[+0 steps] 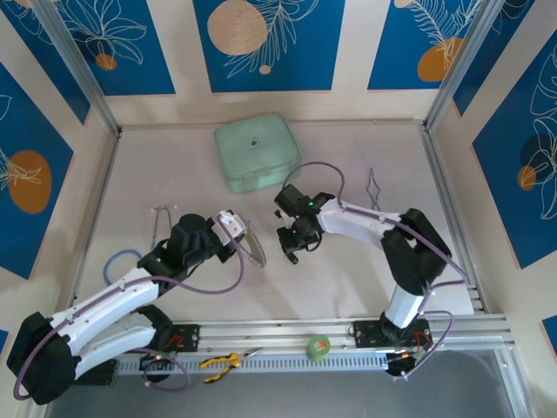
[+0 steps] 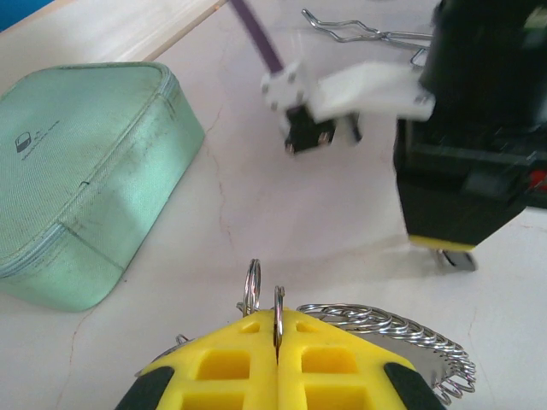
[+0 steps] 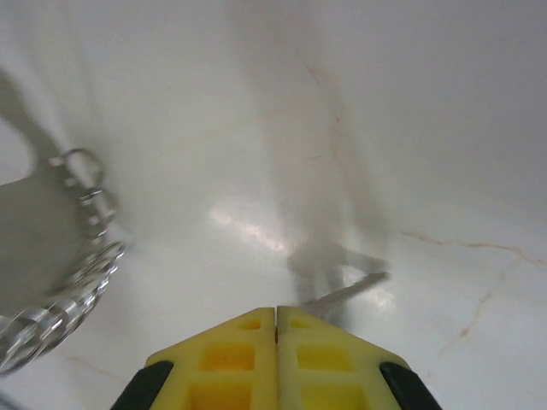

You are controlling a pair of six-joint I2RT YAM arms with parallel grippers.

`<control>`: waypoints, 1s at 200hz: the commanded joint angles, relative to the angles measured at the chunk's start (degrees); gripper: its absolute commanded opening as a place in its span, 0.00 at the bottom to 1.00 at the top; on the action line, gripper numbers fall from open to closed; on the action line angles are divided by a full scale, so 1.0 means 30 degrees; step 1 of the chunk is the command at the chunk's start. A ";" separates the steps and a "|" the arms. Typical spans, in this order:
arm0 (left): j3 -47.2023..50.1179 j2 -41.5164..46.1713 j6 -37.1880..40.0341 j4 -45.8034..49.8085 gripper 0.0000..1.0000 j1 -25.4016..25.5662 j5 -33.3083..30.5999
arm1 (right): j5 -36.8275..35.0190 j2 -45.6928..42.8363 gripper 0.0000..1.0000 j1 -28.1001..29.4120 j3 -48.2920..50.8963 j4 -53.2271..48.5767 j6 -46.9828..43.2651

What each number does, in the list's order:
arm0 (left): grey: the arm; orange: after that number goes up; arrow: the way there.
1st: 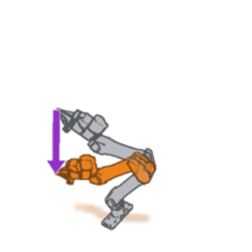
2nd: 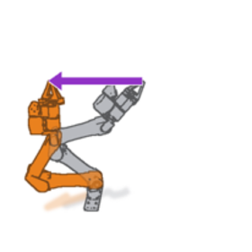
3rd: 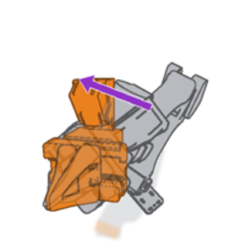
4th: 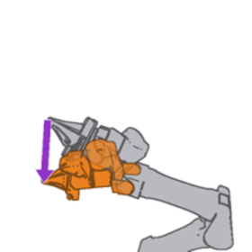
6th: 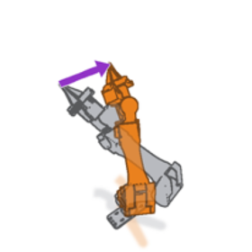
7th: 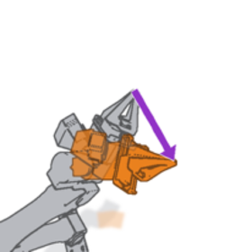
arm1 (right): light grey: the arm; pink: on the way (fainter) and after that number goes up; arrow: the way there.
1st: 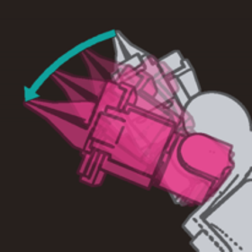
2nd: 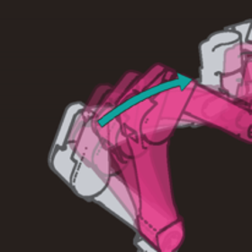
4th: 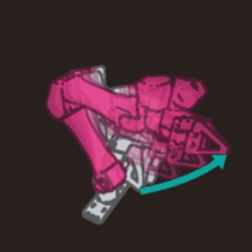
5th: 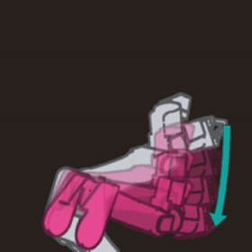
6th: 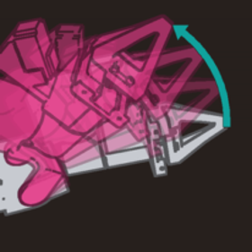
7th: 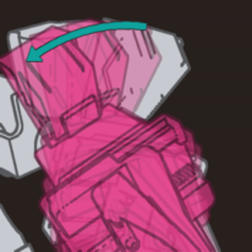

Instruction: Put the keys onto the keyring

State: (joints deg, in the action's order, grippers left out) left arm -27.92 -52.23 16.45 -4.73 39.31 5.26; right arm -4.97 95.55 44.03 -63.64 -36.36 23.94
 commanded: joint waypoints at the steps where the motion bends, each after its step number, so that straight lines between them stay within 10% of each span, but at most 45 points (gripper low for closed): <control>1: -0.0684 0.0331 0.0108 -0.0298 0.00 0.0223 0.0174 | 0.0038 -0.2785 0.00 -0.0073 0.1239 0.1205 -0.0928; 62: -0.0960 -0.0003 0.0291 -0.0707 0.00 0.0227 0.3591 | 0.2387 -0.8637 0.00 -0.0350 0.4035 0.3927 -0.4283; 156: -0.1055 0.0095 0.0606 0.0261 0.00 0.0215 0.1254 | 0.0046 -0.6459 0.00 0.0125 0.1916 -0.6556 -0.0023; 200: -0.1050 -0.0098 0.0512 0.0054 0.00 0.0224 0.1176 | -0.1042 -0.3830 0.00 0.0515 0.1988 -0.5024 0.1100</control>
State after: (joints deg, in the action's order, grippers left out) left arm -29.10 -52.95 17.06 -3.55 39.31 9.56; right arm -5.48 79.68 45.41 -57.10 -51.94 23.79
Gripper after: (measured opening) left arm 0.059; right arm 0.048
